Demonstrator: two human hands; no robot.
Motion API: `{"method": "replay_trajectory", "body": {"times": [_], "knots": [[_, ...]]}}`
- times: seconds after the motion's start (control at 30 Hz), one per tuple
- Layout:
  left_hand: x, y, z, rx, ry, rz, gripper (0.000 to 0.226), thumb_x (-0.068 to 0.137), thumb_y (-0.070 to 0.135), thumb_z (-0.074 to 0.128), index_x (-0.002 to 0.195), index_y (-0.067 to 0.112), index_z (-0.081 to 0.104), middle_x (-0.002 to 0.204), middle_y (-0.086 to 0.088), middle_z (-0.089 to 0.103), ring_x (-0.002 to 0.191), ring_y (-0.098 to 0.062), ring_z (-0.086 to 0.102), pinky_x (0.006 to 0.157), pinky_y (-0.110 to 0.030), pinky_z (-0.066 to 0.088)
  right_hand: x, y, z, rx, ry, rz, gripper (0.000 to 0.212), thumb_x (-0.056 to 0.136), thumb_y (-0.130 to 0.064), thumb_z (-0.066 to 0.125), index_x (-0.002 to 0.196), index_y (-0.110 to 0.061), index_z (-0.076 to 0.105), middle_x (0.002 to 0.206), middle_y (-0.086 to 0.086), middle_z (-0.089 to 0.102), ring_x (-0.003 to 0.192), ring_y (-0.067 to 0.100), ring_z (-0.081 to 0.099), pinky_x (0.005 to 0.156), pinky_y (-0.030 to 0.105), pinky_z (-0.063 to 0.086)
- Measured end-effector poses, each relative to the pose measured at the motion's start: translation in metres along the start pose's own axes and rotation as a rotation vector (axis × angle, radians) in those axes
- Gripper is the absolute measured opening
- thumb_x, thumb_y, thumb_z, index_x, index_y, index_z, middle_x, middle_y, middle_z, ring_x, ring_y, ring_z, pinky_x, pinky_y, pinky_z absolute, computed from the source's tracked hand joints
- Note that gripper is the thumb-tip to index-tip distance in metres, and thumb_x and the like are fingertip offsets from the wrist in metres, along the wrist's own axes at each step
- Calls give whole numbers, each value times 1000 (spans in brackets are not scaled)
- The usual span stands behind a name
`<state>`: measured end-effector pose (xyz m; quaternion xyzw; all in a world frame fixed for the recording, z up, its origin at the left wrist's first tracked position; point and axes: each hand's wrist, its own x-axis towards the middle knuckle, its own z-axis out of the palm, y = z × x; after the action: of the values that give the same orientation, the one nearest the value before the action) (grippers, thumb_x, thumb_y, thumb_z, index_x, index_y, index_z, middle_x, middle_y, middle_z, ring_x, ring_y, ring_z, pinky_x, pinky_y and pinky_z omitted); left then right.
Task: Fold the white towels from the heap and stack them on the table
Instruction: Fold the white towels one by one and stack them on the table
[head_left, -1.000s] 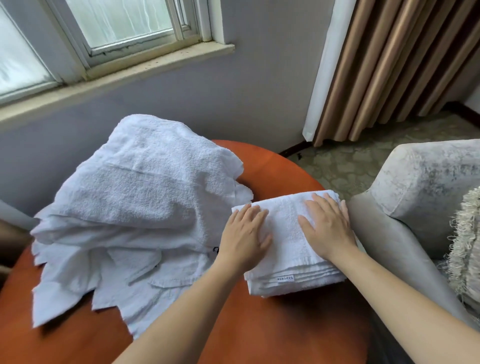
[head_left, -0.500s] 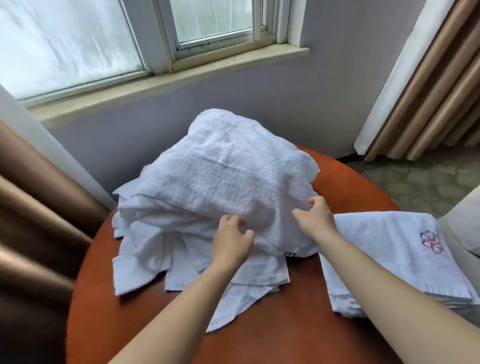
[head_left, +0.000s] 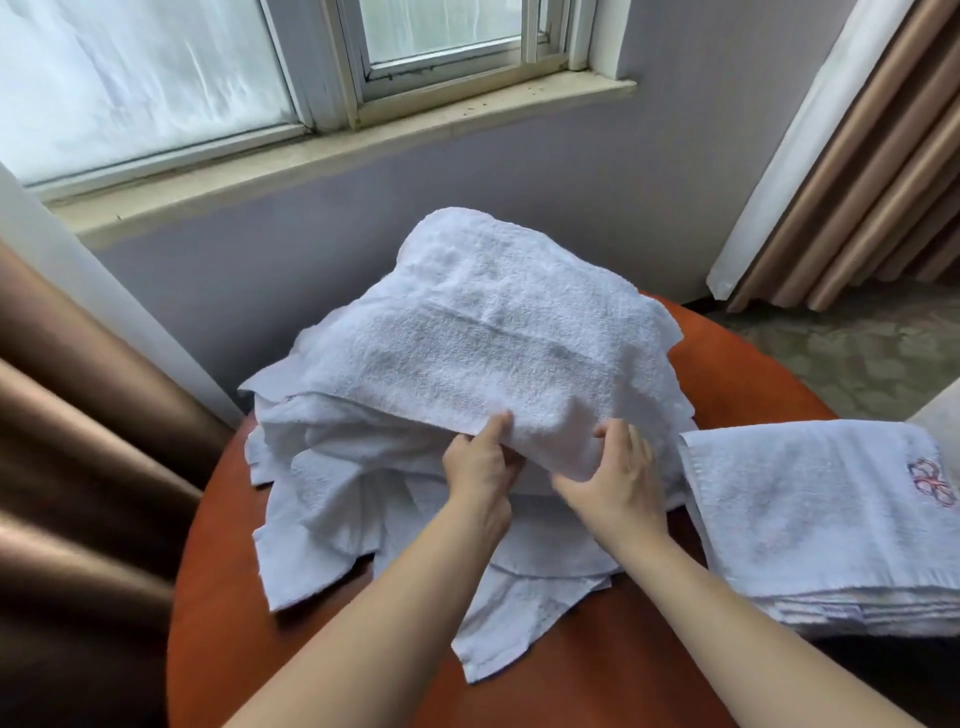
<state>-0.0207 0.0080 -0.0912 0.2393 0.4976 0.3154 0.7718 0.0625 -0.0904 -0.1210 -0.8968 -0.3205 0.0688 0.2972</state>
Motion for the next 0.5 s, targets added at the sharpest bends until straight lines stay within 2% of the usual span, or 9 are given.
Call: {"method": "replay_trajectory", "body": {"times": [0.07, 0.13, 0.2, 0.27, 0.3, 0.4, 0.5], "knots": [[-15, 8, 9, -66, -8, -15, 14, 90, 4, 62, 86, 7, 49, 77, -10, 58, 63, -19, 59, 54, -28, 52, -2, -11, 3, -121, 33, -134, 73, 57, -46, 82, 113, -12, 49, 109, 5, 50, 106, 26, 46, 88, 40, 41], [-28, 21, 16, -130, 7, 28, 14, 92, 1, 56, 84, 10, 48, 76, -7, 58, 62, -16, 59, 51, -26, 52, -2, -21, 6, -175, 127, -223, 75, 54, -49, 81, 112, -14, 48, 105, 7, 52, 101, 28, 49, 81, 45, 44], [-40, 37, 20, -196, -13, 87, 16, 94, -2, 50, 85, 12, 47, 82, -6, 59, 66, -15, 60, 49, -23, 55, 0, -26, 6, -181, 263, -246, 64, 56, -29, 85, 106, -14, 48, 98, 9, 54, 94, 33, 53, 74, 45, 45], [-47, 56, 18, -215, -38, 151, 18, 94, -3, 47, 86, 13, 47, 85, -5, 60, 68, -14, 60, 50, -24, 55, 1, -25, -2, -162, 357, -237, 45, 58, -5, 78, 97, -10, 55, 92, 12, 54, 86, 37, 55, 69, 44, 44], [-48, 65, 16, -213, -41, 185, 19, 95, -3, 47, 85, 14, 48, 85, -4, 60, 69, -14, 60, 51, -24, 55, 1, -23, -5, -149, 383, -225, 37, 60, 2, 73, 92, -8, 59, 89, 12, 55, 83, 37, 55, 68, 43, 43], [-47, 86, 0, -200, -28, 266, 21, 96, -2, 47, 82, 15, 46, 85, -4, 60, 72, -14, 59, 54, -26, 56, -1, -14, -16, -71, 424, -180, 24, 67, 9, 61, 85, -6, 64, 86, 13, 58, 81, 38, 55, 70, 44, 43], [-39, 94, -18, -224, 4, 275, 20, 97, 0, 46, 85, 15, 48, 88, -4, 60, 74, -15, 60, 54, -25, 58, -6, -12, -26, 23, 417, -292, 23, 72, 5, 48, 86, -6, 62, 88, 11, 64, 85, 38, 60, 74, 43, 47]]}}
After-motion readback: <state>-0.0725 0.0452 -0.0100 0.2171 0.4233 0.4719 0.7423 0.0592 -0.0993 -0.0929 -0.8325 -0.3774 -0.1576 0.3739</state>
